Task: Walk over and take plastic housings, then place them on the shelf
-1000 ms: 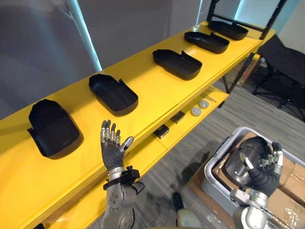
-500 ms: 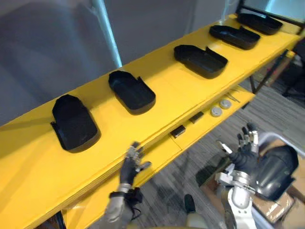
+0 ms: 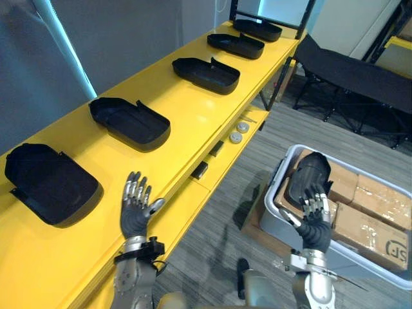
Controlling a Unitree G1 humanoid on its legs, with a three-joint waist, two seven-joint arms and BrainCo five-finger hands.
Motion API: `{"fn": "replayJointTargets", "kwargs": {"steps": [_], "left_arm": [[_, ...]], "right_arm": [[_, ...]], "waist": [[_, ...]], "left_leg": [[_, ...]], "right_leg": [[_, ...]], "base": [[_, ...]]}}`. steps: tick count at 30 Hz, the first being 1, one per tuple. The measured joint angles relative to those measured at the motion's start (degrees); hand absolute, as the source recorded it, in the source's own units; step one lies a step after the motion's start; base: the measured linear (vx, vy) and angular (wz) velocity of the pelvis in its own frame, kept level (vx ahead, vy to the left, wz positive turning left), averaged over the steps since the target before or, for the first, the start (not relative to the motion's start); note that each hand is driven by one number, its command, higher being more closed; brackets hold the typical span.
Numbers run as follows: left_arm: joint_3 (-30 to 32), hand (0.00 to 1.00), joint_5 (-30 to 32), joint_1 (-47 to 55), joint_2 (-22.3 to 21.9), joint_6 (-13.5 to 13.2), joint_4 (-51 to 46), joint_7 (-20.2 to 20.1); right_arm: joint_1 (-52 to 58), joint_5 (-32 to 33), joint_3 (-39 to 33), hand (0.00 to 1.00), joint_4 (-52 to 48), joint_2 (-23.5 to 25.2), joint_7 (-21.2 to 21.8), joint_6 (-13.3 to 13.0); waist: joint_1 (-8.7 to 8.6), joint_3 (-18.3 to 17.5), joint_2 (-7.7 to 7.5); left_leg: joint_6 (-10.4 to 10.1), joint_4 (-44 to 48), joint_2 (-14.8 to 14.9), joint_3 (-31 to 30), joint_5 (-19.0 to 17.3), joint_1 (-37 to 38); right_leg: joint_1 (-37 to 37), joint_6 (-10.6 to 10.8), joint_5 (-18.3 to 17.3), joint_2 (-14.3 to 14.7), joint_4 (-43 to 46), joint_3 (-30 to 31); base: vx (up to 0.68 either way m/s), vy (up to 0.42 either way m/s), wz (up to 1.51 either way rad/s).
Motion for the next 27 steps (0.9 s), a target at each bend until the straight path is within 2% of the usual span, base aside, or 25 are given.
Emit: {"fn": "replayJointTargets", "kwargs": {"steps": [1,3,5,6,7,8,9,10,11,12,13,15,16,17,18,19,20,21,24,27], "left_arm": [[0.23,0.0,-0.89,0.54,0.05,0.06,0.09,-0.32],[0.43,0.0,-3.27,0.89,0.09,0.33,1.05,-2.06],[0.41,0.0,-4.77,0.88,0.25,0.35,1.36,-2.72],[0.4,0.0,-7.52,0.55,0.43,0.31,1.54,-2.92],[0.41,0.0,-8.32,0.3,0.6,0.27,1.88,-2.88],[0.32,0.0,-10.23,-1.3,-0.17,0.16,4.65,-2.68],[0.22,0.0,-10.51,-1.96,-1.02,0.22,6.16,-2.24],[-0.11,0.0,-10.55,-3.0,-2.91,0.54,8.74,-1.39],[-1.35,0.0,-10.89,-4.62,-5.18,1.25,10.58,-0.08],[-2.25,0.0,-11.49,-4.99,-6.04,1.35,10.7,0.26],[-4.16,0.0,-12.38,-5.71,-5.93,1.32,10.71,0.09],[-5.71,0.0,-11.65,-5.99,-5.94,1.28,11.53,-0.91],[-6.3,0.0,-11.61,-5.8,-5.93,1.24,11.92,-1.24],[-7.17,0.0,-10.26,-4.95,-5.91,1.26,12.13,-1.73],[-7.43,0.0,-9.42,-4.47,-5.89,1.26,12.07,-1.9],[-7.43,0.0,-7.91,-3.7,-5.76,1.32,12.05,-1.9],[-7.39,0.0,-7.2,-3.19,-5.59,1.47,12.13,-1.87],[-7.32,0.0,-7.0,-2.91,-4.55,1.68,12.88,-1.7],[-7.14,0.0,-4.06,-3.21,-1.94,3.51,14.89,-1.71],[-7.18,0.0,-2.61,-4.57,-0.95,6.07,16.55,-1.87]], "right_arm": [[-0.83,-0.12,0.43,0.0,0.3,0.05,-0.02,0.01],[-3.18,-0.47,0.32,0.0,2.02,0.29,-1.16,0.26],[-4.12,-1.46,0.32,0.0,3.42,0.32,-1.82,0.74],[-4.47,-6.27,0.37,0.0,4.19,0.34,-3.06,2.2],[-4.44,-7.75,0.43,0.0,4.18,0.37,-3.13,2.64],[-4.6,-10.29,0.27,0.0,4.21,-0.7,-3.14,3.58],[-4.84,-11.05,0.1,0.0,4.11,-1.71,-2.99,4.26],[-5.75,-11.67,-0.65,0.0,4.12,-3.6,-2.38,5.34],[-6.63,-12.46,-1.61,0.0,4.12,-5.52,-2.03,7.03],[-6.53,-12.94,-2.45,0.0,4.1,-6.1,-1.86,7.54],[-5.65,-12.77,-4.06,0.0,3.7,-6.63,-1.24,7.68],[-4.46,-10.09,-6.74,0.0,3.62,-6.57,-0.75,7.7],[-3.98,-8.75,-7.4,0.0,3.5,-6.52,-0.61,7.69],[-3.26,-7.1,-7.59,0.0,2.94,-6.59,0.04,7.7],[-2.99,-6.32,-7.48,0.0,2.67,-6.51,0.22,7.71],[-3.06,-4.09,-7.31,0.0,2.71,-6.05,0.22,7.71],[-3.09,-2.88,-7.46,0.0,3.08,-5.55,0.18,7.7],[-4.17,-2.15,-7.69,0.0,5.65,-4.52,-0.09,7.76],[-6.54,-2.68,-7.25,0.0,10.67,-2.05,-1.45,8.68],[-12.68,-2.64,-7.4,0.0,18.65,-2.06,-2.65,11.8]], "waist": [[0.04,-0.03,-0.06],[0.07,-0.08,-0.21],[0.13,-0.24,-0.55],[0.11,-0.55,-1.15],[0.06,-0.9,-1.76],[-0.14,-1.56,-2.12],[-0.49,-1.78,-0.89],[-1.41,-1.55,1.42],[-2.9,-1.26,1.84],[-3.54,-1.25,1.79],[-4.22,-0.75,0.99],[-4.22,-0.73,0.97],[-4.13,-0.68,0.88],[-3.59,-0.63,0.8],[-3.46,-0.65,0.83],[-3.23,-0.66,0.85],[-3.2,-0.68,0.98],[-2.55,-0.8,0.13],[-1.89,-0.58,-1.64],[-1.59,0.11,-1.32]], "left_leg": [[-0.39,0.07,0.83,0.02,0.16,-0.22],[-3.16,0.08,3.9,0.01,1.09,-1.12],[-4.34,0.43,5.33,-0.11,1.49,-1.06],[-8.05,0.64,7.39,-0.25,1.78,0.22],[-9.22,0.09,7.65,-0.15,1.94,0.87],[-11.63,-1.65,9.18,-0.09,2.58,3.53],[-12.32,-2.09,10.42,-0.62,3.39,3.58],[-11.54,-1.97,12.11,-1.99,5.35,3.27],[-8.94,-1.49,11.93,-2.44,10.69,2.42],[-6.83,-0.22,11.76,-2.68,14.11,1.48],[-2.73,3.83,11.89,-3.46,20.4,-1.27],[-4.73,9.06,10.85,-3.72,15.39,-4.54],[-6.37,9.76,8.76,-4.3,12.45,-5.91],[-7.43,8.27,4.54,-4.54,9.11,-7.77],[-7.33,6.65,2.86,-4.43,8.32,-8.65],[-6.54,1.15,-0.18,-4.42,7.99,-9.85],[-4.94,-4.93,-2.04,-4.56,9.72,-10.03],[-4.82,-7.9,-3.92,-4.31,11.93,-8.11],[-3.87,-9.16,-6.47,-3.35,12.68,-8.38],[-2.74,-9.6,-7.97,-4.55,13.41,-9.78]], "right_leg": [[-0.01,-0.03,-0.02,-1.61,1.25,0.08],[-0.25,-0.15,0.14,-6.29,4.19,0.8],[-0.1,-0.07,0.2,-7.6,4.3,1.12],[1.32,2.68,1.82,-7.82,1.08,-0.29],[2.03,4.56,3.07,-7.89,-0.63,-1.56],[3.7,13.96,-4.12,-7.0,-1.71,-5.87],[3.31,14.59,-6.64,-5.84,-1.58,-6.5],[2.09,13.53,-7.77,-3.55,-0.34,-6.47],[1.34,12.16,-8.55,-2.4,0.23,-6.01],[1.44,11.84,-8.63,-2.21,-0.23,-5.86],[2.96,10.57,-8.89,-1.87,-2.34,-5.91],[5.71,8.83,-8.03,-1.07,-6.25,-5.72],[7.23,8.31,-7.47,-0.76,-8.31,-5.71],[8.91,8.07,-6.62,-0.51,-10.86,-5.24],[9.21,8.03,-6.25,-0.45,-11.66,-5.03],[9.42,8.31,-5.72,-0.43,-12.65,-4.6],[9.08,8.62,-5.54,-0.49,-12.59,-4.46],[8.85,9.54,-4.97,-1.4,-12.86,-3.75],[9.46,11.02,-2.62,-3.84,-16.73,-4.74],[10.7,11.31,0.22,-4.53,-20.45,-6.72]], "base": [[0.03,-0.188,-0.31],[0.04,-0.274,-0.25],[0.07,-0.397,-0.48],[0.11,-0.482,-0.66],[0.21,-0.676,-0.99],[0.19,-0.596,-0.81],[0.19,-0.596,-0.88],[0.15,-0.455,-0.57],[0.2,-0.565,-0.43],[0.24,-0.636,-0.3],[0.19,-0.469,-0.29],[0.15,-0.272,-0.28],[0.15,-0.197,-0.33],[0.12,-0.111,-0.33],[0.11,-0.07,-0.37],[0.08,0.007,-0.26],[0.05,0.087,-0.46],[0.04,0.086,-0.36],[0.03,0.128,-0.13],[-0.01,0.062,0.22]]}}
